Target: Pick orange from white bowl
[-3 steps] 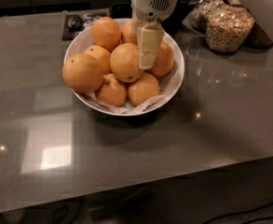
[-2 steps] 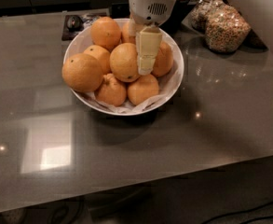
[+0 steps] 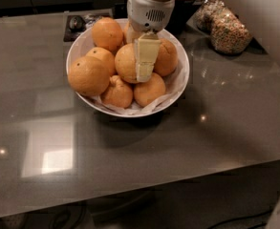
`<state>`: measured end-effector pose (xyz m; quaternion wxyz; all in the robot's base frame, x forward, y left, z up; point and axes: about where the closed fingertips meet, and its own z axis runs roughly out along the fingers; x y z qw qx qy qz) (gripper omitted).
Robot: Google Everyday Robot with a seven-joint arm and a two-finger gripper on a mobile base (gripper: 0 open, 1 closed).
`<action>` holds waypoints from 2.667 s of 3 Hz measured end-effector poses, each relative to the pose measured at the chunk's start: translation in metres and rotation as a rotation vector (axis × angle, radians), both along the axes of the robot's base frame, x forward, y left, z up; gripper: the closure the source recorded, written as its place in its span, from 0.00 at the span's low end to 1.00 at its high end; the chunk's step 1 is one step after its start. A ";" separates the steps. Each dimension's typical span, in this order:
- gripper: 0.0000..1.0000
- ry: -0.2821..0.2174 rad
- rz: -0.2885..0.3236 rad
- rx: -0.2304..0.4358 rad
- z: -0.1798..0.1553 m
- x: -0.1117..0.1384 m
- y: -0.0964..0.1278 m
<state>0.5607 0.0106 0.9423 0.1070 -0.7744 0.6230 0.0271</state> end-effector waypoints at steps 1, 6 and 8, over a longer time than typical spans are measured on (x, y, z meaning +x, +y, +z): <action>0.34 0.041 0.018 0.008 -0.012 -0.006 0.013; 1.00 -0.003 0.012 0.080 0.015 -0.011 0.017; 1.00 -0.036 0.049 0.156 0.063 -0.027 0.017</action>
Offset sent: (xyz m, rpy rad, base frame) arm -0.0317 0.0120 -0.0363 -0.0392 0.1805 0.0491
